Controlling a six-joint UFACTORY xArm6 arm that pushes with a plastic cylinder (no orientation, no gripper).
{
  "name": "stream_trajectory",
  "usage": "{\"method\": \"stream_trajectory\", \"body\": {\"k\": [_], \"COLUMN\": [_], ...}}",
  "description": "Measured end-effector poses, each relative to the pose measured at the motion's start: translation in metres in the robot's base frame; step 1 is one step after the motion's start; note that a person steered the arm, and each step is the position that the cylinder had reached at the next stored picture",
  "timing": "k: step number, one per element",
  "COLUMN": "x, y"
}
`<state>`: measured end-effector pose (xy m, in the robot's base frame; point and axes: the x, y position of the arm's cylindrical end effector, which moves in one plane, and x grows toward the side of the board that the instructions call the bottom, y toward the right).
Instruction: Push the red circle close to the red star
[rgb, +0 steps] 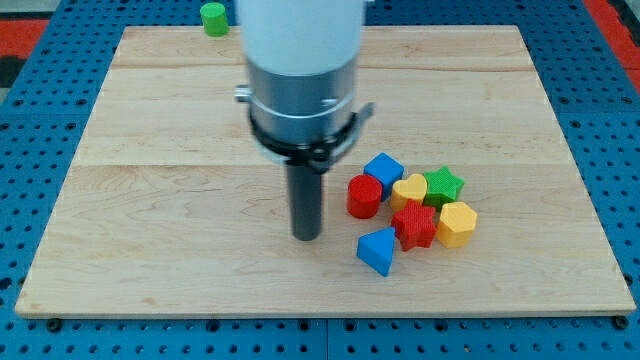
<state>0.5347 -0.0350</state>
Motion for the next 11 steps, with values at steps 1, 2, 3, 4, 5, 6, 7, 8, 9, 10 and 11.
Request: {"method": "stream_trajectory", "body": {"k": [1,2,3,4,5,6,7,8,9,10,11], "x": [-0.021,-0.056,-0.063,-0.063,-0.056,-0.051,-0.049,-0.057,-0.081,-0.082,-0.082], "y": [-0.015,-0.014,0.008,0.038,0.056,0.072,0.046,0.009,0.010,0.029,0.050]}}
